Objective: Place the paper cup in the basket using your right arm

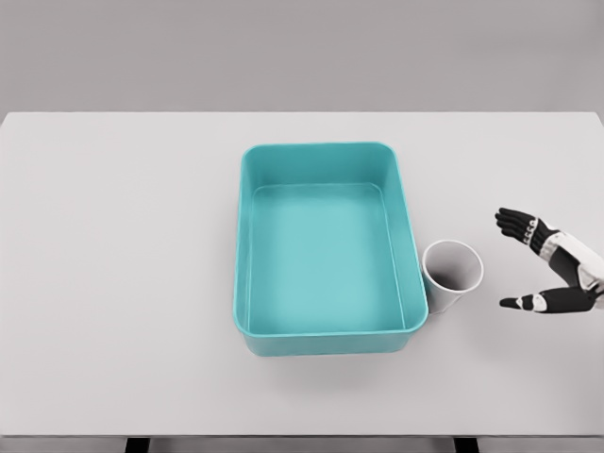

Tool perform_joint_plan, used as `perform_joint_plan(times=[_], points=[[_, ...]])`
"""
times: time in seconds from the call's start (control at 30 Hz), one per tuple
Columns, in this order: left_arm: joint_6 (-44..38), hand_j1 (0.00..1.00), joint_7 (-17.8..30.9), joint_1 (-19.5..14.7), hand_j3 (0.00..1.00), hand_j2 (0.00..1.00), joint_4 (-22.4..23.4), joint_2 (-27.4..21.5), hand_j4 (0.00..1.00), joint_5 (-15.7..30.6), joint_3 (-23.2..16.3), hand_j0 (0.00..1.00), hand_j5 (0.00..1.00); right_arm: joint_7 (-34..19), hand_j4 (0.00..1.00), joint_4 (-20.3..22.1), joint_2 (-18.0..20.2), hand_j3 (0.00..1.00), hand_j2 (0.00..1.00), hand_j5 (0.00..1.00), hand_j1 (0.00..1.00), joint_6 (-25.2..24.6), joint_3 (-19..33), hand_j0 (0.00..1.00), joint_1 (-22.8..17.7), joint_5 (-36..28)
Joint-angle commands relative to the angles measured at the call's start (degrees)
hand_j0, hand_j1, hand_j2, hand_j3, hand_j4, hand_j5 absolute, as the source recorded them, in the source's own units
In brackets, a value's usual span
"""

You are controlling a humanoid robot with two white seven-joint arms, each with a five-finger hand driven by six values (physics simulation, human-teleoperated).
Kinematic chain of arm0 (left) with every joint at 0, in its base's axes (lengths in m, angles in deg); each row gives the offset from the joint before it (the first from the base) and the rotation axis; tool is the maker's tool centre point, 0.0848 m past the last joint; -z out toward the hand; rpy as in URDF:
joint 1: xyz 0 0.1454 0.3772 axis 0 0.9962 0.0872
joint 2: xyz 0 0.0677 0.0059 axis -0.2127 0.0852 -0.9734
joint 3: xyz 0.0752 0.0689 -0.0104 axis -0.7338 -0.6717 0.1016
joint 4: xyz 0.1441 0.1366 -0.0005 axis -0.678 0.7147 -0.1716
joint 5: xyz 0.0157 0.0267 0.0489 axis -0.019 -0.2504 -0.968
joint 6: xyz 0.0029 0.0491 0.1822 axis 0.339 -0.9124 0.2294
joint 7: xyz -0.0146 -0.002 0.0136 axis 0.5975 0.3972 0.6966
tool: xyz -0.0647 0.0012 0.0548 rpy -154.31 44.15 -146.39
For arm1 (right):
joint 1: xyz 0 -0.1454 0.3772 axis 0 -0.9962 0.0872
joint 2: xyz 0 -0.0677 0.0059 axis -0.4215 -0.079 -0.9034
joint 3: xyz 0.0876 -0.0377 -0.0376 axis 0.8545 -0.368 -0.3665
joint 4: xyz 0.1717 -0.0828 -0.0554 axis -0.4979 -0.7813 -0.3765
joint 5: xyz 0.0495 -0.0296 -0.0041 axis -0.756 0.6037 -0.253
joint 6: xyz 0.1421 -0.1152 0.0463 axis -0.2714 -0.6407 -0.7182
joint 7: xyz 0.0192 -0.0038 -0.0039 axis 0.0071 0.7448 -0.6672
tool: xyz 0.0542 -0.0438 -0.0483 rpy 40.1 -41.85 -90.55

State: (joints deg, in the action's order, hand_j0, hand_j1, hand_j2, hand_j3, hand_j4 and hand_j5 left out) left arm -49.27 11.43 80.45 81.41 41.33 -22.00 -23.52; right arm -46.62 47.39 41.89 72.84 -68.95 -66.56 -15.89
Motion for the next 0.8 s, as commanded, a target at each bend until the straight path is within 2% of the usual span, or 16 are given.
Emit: perform_joint_plan(times=[0.0, 0.13, 0.77], points=[[0.00, 1.00, 0.01, 0.00, 1.00, 1.00, 0.00, 0.00, 1.00, 0.00, 0.00, 1.00, 1.00, -0.03, 1.00, 0.03, 0.00, 1.00, 1.00, 1.00, 1.00, -0.03, -0.67, 1.00, 0.00, 0.84], [0.00, 1.00, 0.01, 0.00, 1.00, 1.00, 0.00, 0.00, 1.00, 0.00, 0.00, 1.00, 1.00, 0.15, 1.00, 0.12, -0.26, 1.00, 1.00, 1.00, 1.00, -0.03, -1.99, 1.00, 0.18, 4.19], [0.00, 1.00, 0.01, 0.00, 1.00, 1.00, 0.00, 0.00, 1.00, 0.00, 0.00, 1.00, 1.00, 0.41, 1.00, 1.09, -3.34, 1.00, 1.00, 1.00, 1.00, -0.03, -3.92, 1.00, 1.67, 4.45]])
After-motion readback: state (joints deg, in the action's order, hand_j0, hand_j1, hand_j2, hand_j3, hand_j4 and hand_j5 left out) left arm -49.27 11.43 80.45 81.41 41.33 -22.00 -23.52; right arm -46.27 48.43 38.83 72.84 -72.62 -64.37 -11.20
